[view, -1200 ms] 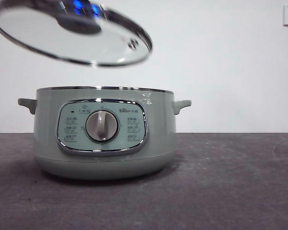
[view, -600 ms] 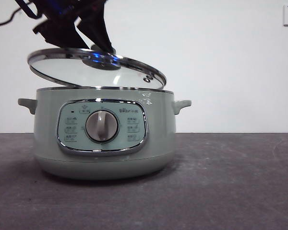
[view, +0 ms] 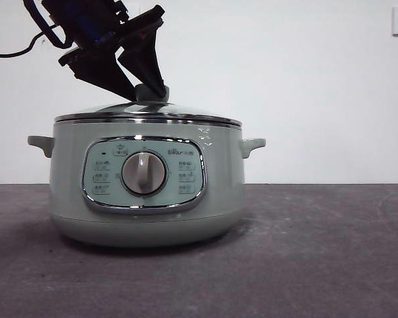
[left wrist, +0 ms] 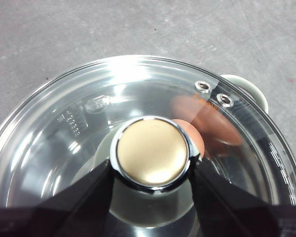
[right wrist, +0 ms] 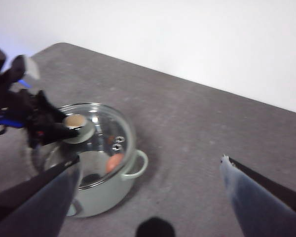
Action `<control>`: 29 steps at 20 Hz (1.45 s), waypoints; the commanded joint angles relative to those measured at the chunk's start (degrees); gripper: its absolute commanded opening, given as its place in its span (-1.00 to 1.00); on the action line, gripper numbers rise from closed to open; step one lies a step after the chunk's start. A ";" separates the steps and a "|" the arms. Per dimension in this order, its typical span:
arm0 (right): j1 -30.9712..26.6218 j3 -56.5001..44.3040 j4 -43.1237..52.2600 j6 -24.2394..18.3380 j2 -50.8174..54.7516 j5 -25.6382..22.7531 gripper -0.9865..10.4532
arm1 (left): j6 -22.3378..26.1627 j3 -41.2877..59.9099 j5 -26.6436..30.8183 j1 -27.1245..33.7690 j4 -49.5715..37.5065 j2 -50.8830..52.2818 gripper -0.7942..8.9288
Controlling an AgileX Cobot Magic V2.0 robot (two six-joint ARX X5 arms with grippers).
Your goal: Pick up the egg,open the lid,put the egg in the pot,close the lid
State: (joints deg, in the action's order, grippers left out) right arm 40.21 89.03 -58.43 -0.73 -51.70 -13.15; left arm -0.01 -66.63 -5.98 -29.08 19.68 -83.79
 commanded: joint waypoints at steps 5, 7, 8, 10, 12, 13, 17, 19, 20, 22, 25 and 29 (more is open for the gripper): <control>0.13 -0.13 -0.68 0.92 -0.02 2.40 0.00 | 0.04 -0.31 0.09 -0.22 -0.39 -0.74 -0.85; 0.13 -0.13 -1.64 1.36 -0.04 4.52 0.00 | 0.07 -0.31 -0.11 -0.22 1.49 -0.79 -0.83; 0.13 -0.13 -2.38 1.66 -0.04 6.10 0.00 | 0.07 -0.31 -0.11 -0.22 2.45 -0.79 -0.81; 0.13 -0.13 -4.17 2.38 -0.26 9.09 0.00 | 0.04 -0.31 -0.09 -0.22 3.80 -0.79 -0.61; 0.13 -0.13 -6.54 2.45 -0.55 12.31 0.00 | 0.00 -0.31 -0.11 -0.22 4.55 -0.79 -0.16; 0.13 -0.13 -7.61 2.45 -0.70 13.57 0.00 | -0.20 -0.31 -0.13 -0.22 4.79 -0.77 0.03; 0.13 -0.13 -11.98 2.86 -1.95 18.14 0.00 | -0.39 -0.33 -0.26 -0.22 5.57 -0.63 0.20; 0.13 -0.13 -13.99 2.84 -2.67 20.02 0.00 | -0.39 -0.33 -0.26 -0.22 6.01 -0.26 0.20; 0.13 -0.13 -15.06 2.82 -3.06 20.87 0.00 | -0.42 -0.39 -0.31 -0.22 6.36 0.15 0.20; 0.13 -0.13 -17.42 2.80 -4.24 22.21 0.00 | -0.37 -1.51 -0.31 -0.22 8.81 1.62 0.20; 0.13 -0.13 -19.15 2.78 -5.57 22.25 0.00 | -0.35 -5.14 -0.46 -0.22 16.20 4.22 0.20; 0.13 -0.13 -19.93 2.58 -6.88 22.23 0.00 | 0.17 -12.15 -3.87 -0.26 31.45 8.39 0.20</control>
State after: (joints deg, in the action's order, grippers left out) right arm 40.21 89.03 -77.54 1.72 -58.57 8.99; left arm 0.01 -79.20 -9.80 -29.12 50.92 -75.11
